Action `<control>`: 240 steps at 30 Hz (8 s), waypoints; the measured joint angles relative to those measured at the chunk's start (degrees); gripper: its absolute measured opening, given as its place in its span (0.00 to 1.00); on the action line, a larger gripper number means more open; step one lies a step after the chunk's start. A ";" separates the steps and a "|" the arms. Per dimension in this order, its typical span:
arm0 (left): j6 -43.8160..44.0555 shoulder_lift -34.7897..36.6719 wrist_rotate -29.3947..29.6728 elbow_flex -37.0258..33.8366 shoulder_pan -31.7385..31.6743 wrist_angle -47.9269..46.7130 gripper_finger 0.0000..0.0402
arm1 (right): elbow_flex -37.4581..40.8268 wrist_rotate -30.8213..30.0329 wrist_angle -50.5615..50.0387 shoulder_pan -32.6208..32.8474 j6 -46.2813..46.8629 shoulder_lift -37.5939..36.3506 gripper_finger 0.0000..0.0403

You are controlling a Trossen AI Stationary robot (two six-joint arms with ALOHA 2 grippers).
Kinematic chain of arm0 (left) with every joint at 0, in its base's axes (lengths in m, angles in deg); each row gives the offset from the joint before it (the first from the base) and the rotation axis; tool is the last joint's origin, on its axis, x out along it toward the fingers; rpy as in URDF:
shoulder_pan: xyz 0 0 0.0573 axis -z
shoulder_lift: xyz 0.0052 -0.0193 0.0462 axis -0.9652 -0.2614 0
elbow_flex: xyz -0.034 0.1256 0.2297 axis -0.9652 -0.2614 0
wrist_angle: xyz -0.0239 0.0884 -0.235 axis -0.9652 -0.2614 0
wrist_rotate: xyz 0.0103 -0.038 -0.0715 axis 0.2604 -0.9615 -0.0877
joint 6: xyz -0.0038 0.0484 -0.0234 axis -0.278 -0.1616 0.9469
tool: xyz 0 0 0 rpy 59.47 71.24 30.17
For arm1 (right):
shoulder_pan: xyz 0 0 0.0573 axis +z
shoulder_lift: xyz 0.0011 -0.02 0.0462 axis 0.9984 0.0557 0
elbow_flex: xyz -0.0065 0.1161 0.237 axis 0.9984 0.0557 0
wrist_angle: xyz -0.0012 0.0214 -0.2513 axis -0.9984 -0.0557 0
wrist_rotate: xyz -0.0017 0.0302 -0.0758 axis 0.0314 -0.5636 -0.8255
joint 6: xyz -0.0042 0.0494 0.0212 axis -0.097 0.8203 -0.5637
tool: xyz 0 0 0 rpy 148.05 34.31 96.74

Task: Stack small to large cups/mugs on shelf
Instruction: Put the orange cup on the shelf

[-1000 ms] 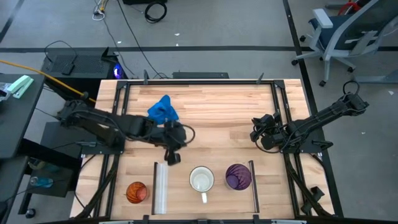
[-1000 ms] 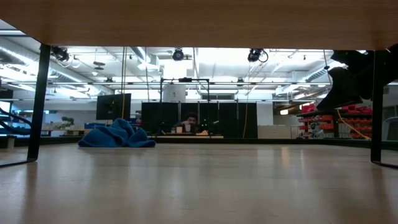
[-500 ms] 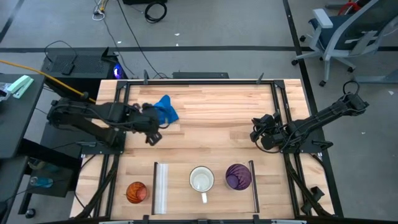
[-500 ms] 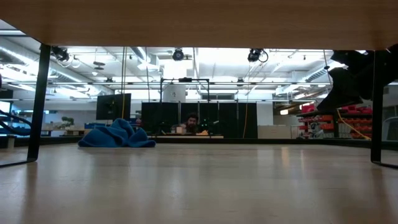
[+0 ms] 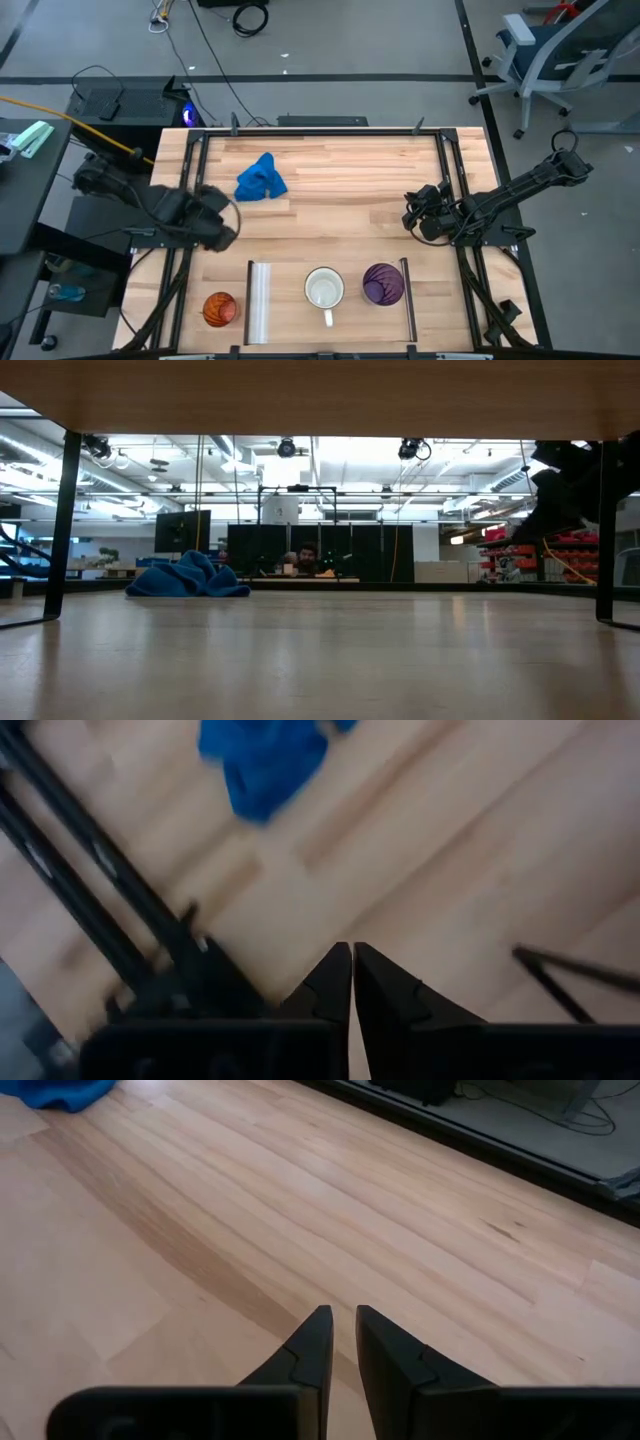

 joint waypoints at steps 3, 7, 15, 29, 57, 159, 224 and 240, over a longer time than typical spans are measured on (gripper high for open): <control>9.42 2.53 -5.30 -4.58 4.82 -0.05 0.04 | 0.00 0.00 -0.04 -0.02 0.00 -0.02 0.14; 19.37 4.34 -10.53 -8.51 12.37 2.19 0.02 | 0.00 0.00 -0.04 0.00 0.00 -0.02 0.14; 32.70 4.41 -11.52 -8.85 24.94 16.29 0.07 | 0.00 0.50 -0.04 -0.02 0.00 0.00 0.14; 45.73 -5.46 -11.53 -8.87 32.69 20.92 0.07 | 0.00 0.63 -0.04 -0.01 -1.09 -0.02 0.14; 46.11 -10.53 -14.15 -8.81 32.67 27.61 0.24 | 0.00 3.82 0.05 0.02 0.02 0.00 0.14; 39.47 -6.13 -13.37 -8.85 24.44 5.04 0.03 | 0.00 4.87 0.01 0.03 0.00 0.00 0.14; -3.49 -24.59 -13.23 46.69 4.33 -0.04 0.03 | 0.00 6.38 -1.04 0.04 0.20 -0.02 0.14; -4.67 -35.79 -15.17 54.25 7.23 -0.04 0.03 | 0.00 6.38 -1.03 0.04 0.22 0.00 0.14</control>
